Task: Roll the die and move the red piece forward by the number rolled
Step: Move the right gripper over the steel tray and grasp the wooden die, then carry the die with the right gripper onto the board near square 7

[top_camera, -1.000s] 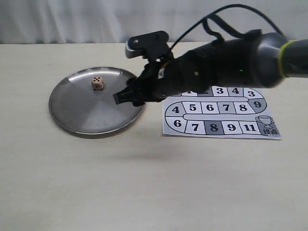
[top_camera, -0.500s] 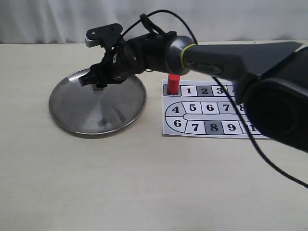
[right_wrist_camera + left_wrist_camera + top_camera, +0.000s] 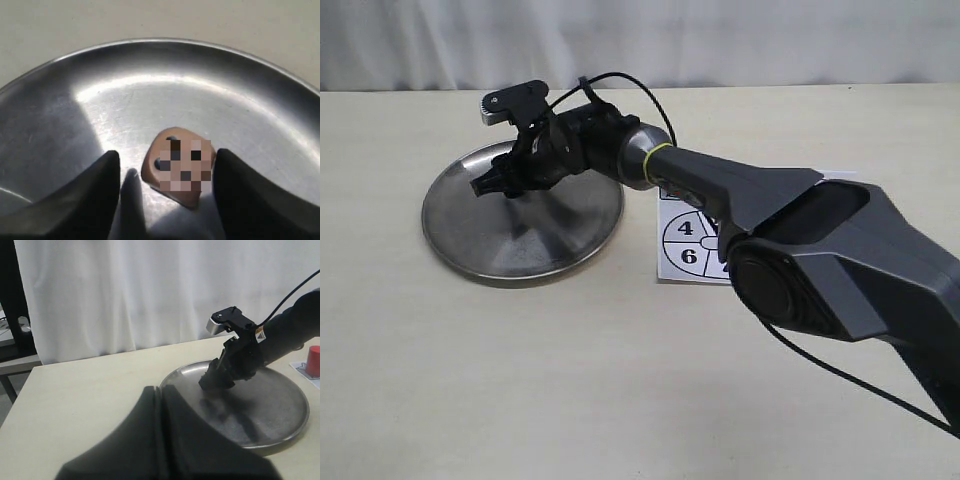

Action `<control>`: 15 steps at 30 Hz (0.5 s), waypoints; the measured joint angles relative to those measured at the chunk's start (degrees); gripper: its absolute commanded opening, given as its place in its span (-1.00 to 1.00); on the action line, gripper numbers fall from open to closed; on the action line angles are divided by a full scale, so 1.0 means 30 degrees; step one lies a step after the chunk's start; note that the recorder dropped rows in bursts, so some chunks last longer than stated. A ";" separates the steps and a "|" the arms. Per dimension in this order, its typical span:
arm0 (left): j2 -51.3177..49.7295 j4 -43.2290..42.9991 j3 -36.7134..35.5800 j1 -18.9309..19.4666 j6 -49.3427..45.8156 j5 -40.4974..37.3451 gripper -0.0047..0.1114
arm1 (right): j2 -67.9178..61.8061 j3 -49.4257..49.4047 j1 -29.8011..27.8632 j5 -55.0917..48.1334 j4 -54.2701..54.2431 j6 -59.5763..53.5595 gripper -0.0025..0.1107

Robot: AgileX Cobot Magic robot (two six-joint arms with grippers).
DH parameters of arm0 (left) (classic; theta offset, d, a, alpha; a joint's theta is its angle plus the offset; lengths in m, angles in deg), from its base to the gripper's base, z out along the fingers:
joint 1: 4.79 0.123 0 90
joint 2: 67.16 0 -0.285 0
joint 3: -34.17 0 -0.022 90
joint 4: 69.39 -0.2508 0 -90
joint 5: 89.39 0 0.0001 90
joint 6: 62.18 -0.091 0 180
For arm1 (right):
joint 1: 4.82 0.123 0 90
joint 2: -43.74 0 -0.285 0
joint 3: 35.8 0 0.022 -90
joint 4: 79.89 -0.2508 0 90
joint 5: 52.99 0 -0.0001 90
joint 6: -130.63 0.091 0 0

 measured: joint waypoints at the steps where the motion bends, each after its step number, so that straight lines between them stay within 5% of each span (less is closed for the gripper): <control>1: 0.0000 0.0000 0.0000 0.0000 0.0000 0.0000 -0.92 | -0.0144 0.0085 0.0000 0.0089 0.0000 -0.0162 -0.07; 9: 0.0000 0.0000 0.0000 0.0000 0.0000 0.0000 -0.92 | -0.0292 0.0169 0.0000 -0.0024 -0.0047 -0.0517 -0.88; 15: 0.0000 0.0000 0.0000 0.0000 0.0000 0.0000 -0.92 | 0.1365 0.0169 -0.0036 -0.2587 -0.0006 -0.0592 -0.88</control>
